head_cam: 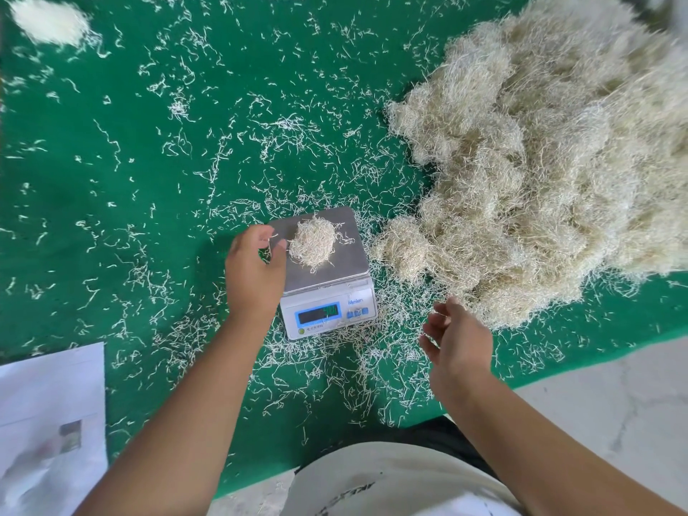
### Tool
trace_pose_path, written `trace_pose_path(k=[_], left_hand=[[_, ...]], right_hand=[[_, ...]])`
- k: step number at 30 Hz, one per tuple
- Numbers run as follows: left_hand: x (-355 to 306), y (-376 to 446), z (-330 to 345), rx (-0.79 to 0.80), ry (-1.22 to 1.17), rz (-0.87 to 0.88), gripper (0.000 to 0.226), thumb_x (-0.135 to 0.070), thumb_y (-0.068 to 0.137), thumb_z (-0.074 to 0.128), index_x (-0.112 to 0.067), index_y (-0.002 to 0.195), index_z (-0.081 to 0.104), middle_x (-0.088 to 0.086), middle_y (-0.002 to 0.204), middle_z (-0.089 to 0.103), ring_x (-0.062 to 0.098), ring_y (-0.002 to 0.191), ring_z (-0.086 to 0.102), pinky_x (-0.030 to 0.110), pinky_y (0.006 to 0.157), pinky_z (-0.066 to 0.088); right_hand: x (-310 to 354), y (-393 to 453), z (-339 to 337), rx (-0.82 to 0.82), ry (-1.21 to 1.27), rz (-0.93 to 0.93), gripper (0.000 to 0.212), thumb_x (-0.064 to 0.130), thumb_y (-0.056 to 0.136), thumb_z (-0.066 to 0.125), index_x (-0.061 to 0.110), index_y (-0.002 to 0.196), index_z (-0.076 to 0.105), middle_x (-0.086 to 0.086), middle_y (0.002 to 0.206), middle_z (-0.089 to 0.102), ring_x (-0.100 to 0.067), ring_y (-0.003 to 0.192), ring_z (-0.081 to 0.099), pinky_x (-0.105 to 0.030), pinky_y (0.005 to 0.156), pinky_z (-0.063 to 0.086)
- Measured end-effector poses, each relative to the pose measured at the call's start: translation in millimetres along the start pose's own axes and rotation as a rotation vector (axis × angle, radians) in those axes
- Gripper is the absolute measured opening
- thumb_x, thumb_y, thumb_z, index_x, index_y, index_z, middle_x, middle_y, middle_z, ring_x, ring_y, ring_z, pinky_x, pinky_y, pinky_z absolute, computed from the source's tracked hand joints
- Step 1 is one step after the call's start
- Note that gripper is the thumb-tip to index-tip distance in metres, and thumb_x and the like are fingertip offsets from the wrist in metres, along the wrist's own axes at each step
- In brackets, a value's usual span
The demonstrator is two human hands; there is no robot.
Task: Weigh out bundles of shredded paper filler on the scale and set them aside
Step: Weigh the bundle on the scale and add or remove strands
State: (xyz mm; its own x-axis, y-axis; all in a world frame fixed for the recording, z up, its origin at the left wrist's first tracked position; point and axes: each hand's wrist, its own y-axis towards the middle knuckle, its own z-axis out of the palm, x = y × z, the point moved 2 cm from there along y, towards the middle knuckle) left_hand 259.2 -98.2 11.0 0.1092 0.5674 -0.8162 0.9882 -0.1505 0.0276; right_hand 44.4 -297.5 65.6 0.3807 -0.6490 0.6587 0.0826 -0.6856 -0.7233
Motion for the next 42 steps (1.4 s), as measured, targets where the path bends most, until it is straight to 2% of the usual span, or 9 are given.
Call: trace_pose_path(k=[3, 6, 9, 18, 23, 28, 34, 38, 42], left_hand=[[-5.5, 0.1, 19.1, 0.154, 0.15, 0.023, 0.067, -0.044, 0.09, 0.075, -0.024, 0.146, 0.044, -0.002, 0.141, 0.05, 0.017, 0.132, 0.045, 0.039, 0.11, 0.039], [-12.6, -1.6, 35.8, 0.239, 0.217, 0.049, 0.081, -0.045, 0.086, 0.078, -0.024, 0.152, 0.036, 0.001, 0.148, 0.043, 0.023, 0.137, 0.042, 0.048, 0.114, 0.041], [-16.0, 0.3, 44.1, 0.257, 0.262, 0.053, 0.083, -0.044, 0.085, 0.08, -0.024, 0.153, 0.036, 0.002, 0.148, 0.041, 0.024, 0.138, 0.042, 0.054, 0.112, 0.042], [-10.1, -10.2, 32.0, 0.176, 0.222, 0.024, 0.071, -0.039, 0.089, 0.077, -0.023, 0.148, 0.042, 0.002, 0.152, 0.042, 0.024, 0.141, 0.038, 0.052, 0.117, 0.036], [3.2, -24.0, 23.3, 0.135, 0.244, -0.024, 0.069, -0.04, 0.09, 0.075, -0.022, 0.149, 0.044, 0.003, 0.149, 0.044, 0.025, 0.139, 0.039, 0.057, 0.113, 0.039], [16.1, -25.5, 19.7, 0.132, 0.218, -0.047, 0.08, -0.051, 0.086, 0.075, -0.028, 0.152, 0.035, -0.003, 0.157, 0.029, 0.023, 0.147, 0.031, 0.059, 0.117, 0.035], [12.9, 2.7, 36.9, 0.222, 0.155, -0.13, 0.115, -0.076, 0.073, 0.074, -0.033, 0.16, 0.014, -0.017, 0.169, 0.001, 0.022, 0.159, 0.008, 0.06, 0.122, 0.029], [-1.2, 16.3, 64.0, 0.307, 0.143, -0.138, 0.127, -0.093, 0.064, 0.065, -0.036, 0.162, 0.007, -0.006, 0.172, 0.001, 0.025, 0.16, 0.003, 0.061, 0.124, 0.021], [-14.9, 20.2, 90.2, 0.258, 0.238, -0.138, 0.125, -0.096, 0.065, 0.059, -0.033, 0.161, 0.011, 0.003, 0.172, 0.013, 0.029, 0.159, 0.01, 0.06, 0.125, 0.018]], right_hand=[[-4.7, 0.8, -1.4, 0.001, -0.013, 0.0, 0.024, 0.032, 0.105, 0.063, 0.013, 0.098, 0.075, 0.007, 0.063, 0.07, -0.016, 0.072, 0.065, -0.034, 0.072, 0.055], [-6.8, 1.2, -2.8, 0.003, -0.007, 0.008, 0.024, 0.032, 0.105, 0.063, 0.012, 0.099, 0.076, 0.006, 0.066, 0.07, -0.017, 0.073, 0.066, -0.035, 0.071, 0.055], [-5.7, 2.8, -4.0, 0.005, 0.0, 0.012, 0.024, 0.031, 0.105, 0.062, 0.012, 0.099, 0.076, 0.004, 0.069, 0.07, -0.017, 0.073, 0.066, -0.035, 0.071, 0.055], [-5.9, 10.1, -9.4, -0.002, -0.002, 0.037, 0.022, 0.029, 0.106, 0.063, 0.013, 0.098, 0.076, 0.001, 0.075, 0.071, -0.017, 0.075, 0.066, -0.034, 0.069, 0.054], [-5.3, 16.2, -10.3, -0.003, -0.021, 0.057, 0.023, 0.03, 0.106, 0.063, 0.013, 0.098, 0.076, 0.0, 0.077, 0.071, -0.017, 0.075, 0.066, -0.034, 0.07, 0.056], [-5.0, 20.2, -10.5, 0.021, -0.041, 0.058, 0.023, 0.03, 0.106, 0.063, 0.012, 0.1, 0.075, 0.001, 0.074, 0.07, -0.017, 0.075, 0.066, -0.034, 0.069, 0.055], [-8.7, 26.5, -18.0, 0.046, -0.053, 0.065, 0.025, 0.031, 0.106, 0.062, 0.011, 0.102, 0.076, 0.002, 0.074, 0.071, -0.018, 0.076, 0.066, -0.036, 0.071, 0.055], [-9.5, 31.0, -25.5, 0.048, -0.05, 0.083, 0.025, 0.033, 0.105, 0.063, 0.012, 0.102, 0.076, 0.003, 0.072, 0.071, -0.017, 0.073, 0.065, -0.036, 0.071, 0.055], [-9.8, 32.9, -34.2, 0.061, -0.048, 0.076, 0.025, 0.034, 0.105, 0.063, 0.013, 0.103, 0.076, 0.005, 0.069, 0.071, -0.017, 0.074, 0.065, -0.037, 0.074, 0.055]])
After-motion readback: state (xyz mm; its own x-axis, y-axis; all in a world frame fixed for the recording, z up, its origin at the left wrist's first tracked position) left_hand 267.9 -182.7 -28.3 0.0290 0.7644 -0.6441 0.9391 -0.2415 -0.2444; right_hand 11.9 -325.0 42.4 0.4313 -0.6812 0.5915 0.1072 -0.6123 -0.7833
